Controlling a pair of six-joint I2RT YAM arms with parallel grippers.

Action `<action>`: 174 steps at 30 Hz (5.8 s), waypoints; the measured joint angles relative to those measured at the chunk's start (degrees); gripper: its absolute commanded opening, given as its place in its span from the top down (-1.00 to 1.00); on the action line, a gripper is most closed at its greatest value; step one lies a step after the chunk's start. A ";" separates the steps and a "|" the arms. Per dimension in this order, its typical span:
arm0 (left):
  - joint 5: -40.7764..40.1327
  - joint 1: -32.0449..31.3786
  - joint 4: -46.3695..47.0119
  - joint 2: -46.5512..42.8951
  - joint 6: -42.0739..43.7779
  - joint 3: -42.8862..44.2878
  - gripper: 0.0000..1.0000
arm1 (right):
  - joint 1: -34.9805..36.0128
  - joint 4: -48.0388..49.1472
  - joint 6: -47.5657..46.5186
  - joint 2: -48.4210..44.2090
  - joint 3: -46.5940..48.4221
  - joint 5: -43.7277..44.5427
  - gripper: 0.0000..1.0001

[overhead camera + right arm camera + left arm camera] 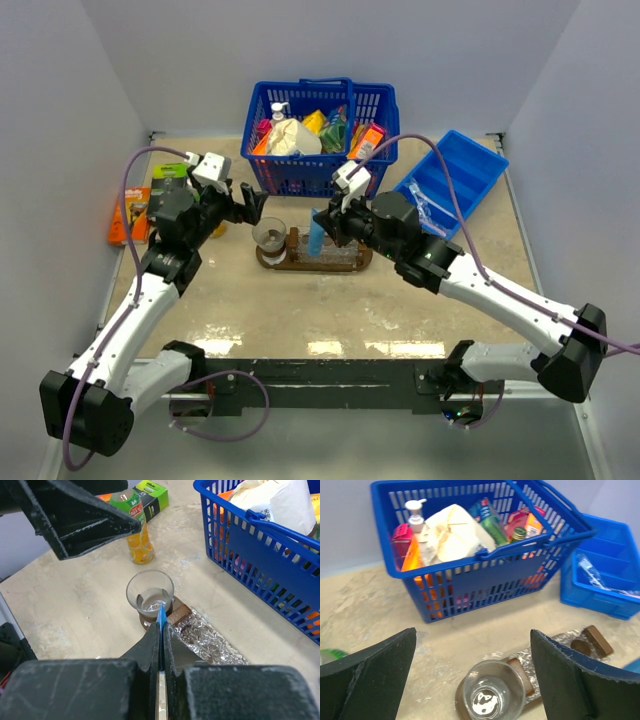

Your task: Prepare toiletry sets of a toothbrush and toothpaste on the tray

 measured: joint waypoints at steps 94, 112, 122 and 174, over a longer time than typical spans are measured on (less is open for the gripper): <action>-8.31 0.04 -2.34 1.01 0.04 -0.02 -1.00 | 1.75 17.79 -4.13 12.74 -4.42 12.15 1.00; -8.28 0.04 -2.34 1.03 0.04 -0.02 -1.00 | 1.75 18.34 -4.13 12.85 -4.42 12.15 1.00; -8.28 0.04 -2.34 1.03 0.04 -0.02 -1.00 | 1.75 18.91 -4.07 14.56 -4.39 12.09 1.00; -8.02 0.04 -2.34 1.11 0.11 -0.02 -1.00 | 1.75 25.35 -3.08 19.56 -8.15 12.11 0.55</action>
